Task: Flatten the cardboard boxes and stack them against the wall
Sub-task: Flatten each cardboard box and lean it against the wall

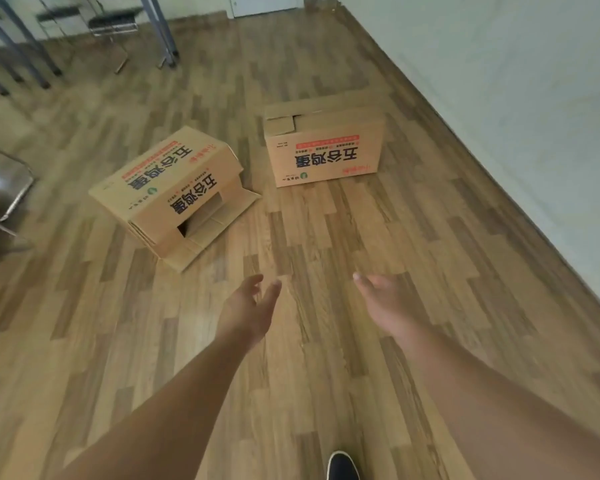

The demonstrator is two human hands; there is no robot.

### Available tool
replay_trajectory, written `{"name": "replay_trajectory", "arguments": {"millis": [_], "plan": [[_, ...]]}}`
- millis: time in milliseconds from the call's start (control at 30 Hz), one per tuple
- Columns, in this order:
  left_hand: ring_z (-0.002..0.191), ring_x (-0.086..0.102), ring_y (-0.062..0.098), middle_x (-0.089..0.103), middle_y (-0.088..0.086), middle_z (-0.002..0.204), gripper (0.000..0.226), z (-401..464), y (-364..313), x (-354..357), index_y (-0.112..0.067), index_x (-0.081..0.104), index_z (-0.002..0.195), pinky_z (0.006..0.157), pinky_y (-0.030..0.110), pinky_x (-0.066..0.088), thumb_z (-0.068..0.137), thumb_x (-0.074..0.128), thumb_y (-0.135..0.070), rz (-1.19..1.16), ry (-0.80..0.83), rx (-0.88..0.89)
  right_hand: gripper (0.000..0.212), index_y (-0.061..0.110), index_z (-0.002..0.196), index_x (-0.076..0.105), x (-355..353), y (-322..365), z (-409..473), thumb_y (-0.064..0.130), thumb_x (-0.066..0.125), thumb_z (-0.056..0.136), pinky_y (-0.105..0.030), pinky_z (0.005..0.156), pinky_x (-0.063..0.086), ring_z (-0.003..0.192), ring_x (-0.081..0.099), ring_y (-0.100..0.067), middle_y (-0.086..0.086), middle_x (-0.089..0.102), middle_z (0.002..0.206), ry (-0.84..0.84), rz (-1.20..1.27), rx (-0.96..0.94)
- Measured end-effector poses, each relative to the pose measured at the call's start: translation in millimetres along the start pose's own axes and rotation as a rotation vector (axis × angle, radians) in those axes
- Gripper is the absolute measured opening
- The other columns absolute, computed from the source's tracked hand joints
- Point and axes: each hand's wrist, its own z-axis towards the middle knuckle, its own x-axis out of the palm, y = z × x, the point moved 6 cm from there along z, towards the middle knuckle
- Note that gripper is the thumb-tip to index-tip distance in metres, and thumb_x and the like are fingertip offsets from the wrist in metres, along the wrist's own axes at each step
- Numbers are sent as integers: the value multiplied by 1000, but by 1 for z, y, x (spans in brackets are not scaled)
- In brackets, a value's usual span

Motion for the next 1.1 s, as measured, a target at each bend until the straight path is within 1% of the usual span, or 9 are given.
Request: {"name": "replay_trajectory", "arguments": {"millis": [167,333,400,667,900,933,1033,1067,1100], "plan": [[131,59,26,60,5,147,65,85,19,-74,-24,48,153,102,43,53,99,51,-61,-31,-95,-102,64,18,154,52,54,94,69,60,39,107,-42,109,41,141,52,-30,-5,56,154,123,-17,-22],[132,59,27,58,6,149,68,158,38,-156,-23,45,154,106,44,51,99,50,-63,-91,-175,-172,66,20,156,50,108,195,121,62,38,107,-48,118,38,145,48,-31,-5,52,158,178,-58,1],[131,59,28,58,6,150,67,195,50,-188,-23,46,154,105,42,49,100,49,-62,-87,-209,-190,68,22,157,49,135,237,147,65,40,105,-48,116,39,144,49,-31,-4,52,158,187,-68,-14],[133,59,30,58,6,151,67,358,109,-300,-24,46,154,105,41,47,100,48,-62,-75,-282,-232,62,18,156,50,252,392,262,57,44,107,-47,113,42,141,53,-29,-4,55,155,214,-121,-88],[137,55,32,56,9,153,65,497,140,-354,-26,41,157,105,42,46,101,49,-59,-44,-316,-270,62,19,158,46,350,475,368,56,44,108,-48,114,41,141,51,-29,-4,52,157,257,-62,-31],[134,57,31,58,10,150,63,513,141,-357,-26,41,157,102,39,46,102,49,-57,-40,-320,-262,62,20,158,45,360,482,379,56,44,108,-47,114,40,143,49,-30,-4,50,159,257,-46,-19],[111,61,21,59,7,149,59,578,156,-360,-28,43,156,89,30,41,103,50,-54,-18,-320,-277,63,19,160,40,404,495,433,54,46,108,-49,117,38,147,45,-31,-6,45,163,277,6,40],[112,61,20,57,4,151,59,595,162,-360,-29,43,156,91,31,41,102,51,-55,-14,-320,-280,64,19,161,39,417,495,448,53,47,108,-49,117,37,148,44,-32,-7,44,164,290,27,69],[121,60,22,55,3,153,60,612,169,-359,-30,43,156,95,33,42,102,51,-56,-15,-317,-284,65,19,162,37,429,495,461,53,47,107,-48,117,37,149,43,-32,-7,43,165,296,43,97]]}}
